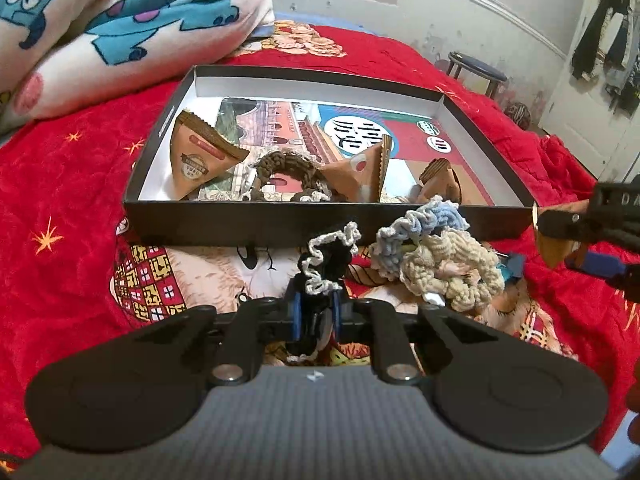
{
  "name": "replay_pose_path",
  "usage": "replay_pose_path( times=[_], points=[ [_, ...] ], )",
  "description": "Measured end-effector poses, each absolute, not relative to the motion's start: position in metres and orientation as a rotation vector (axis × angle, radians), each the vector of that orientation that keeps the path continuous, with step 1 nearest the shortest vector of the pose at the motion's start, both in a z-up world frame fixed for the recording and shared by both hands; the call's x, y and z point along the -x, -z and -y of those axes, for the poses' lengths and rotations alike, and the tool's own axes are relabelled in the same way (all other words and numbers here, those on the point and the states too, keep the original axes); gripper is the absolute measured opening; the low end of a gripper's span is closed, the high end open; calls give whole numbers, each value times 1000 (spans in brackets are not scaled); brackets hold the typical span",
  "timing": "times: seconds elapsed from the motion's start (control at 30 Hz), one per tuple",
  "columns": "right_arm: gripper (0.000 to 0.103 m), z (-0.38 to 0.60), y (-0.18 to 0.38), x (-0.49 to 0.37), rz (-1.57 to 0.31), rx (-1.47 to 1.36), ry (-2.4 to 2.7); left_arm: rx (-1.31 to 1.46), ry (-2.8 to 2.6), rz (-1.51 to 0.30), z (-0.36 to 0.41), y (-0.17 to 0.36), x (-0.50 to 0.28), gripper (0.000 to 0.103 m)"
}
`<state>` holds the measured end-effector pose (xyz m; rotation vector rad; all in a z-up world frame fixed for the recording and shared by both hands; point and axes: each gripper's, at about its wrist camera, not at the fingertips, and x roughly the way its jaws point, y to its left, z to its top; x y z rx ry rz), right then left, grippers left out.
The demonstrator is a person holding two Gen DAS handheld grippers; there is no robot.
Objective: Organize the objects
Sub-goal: 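Lift the black scrunchie and brown pyramid and carry both over the black box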
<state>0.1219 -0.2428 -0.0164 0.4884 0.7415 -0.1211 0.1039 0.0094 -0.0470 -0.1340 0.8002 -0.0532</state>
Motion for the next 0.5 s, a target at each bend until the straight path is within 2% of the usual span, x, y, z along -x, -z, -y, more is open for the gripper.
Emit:
replay_pose_path(
  times=[0.5],
  points=[
    [47, 243, 4, -118, -680, -526, 62, 126, -1, -715, -15, 30, -96, 18]
  ],
)
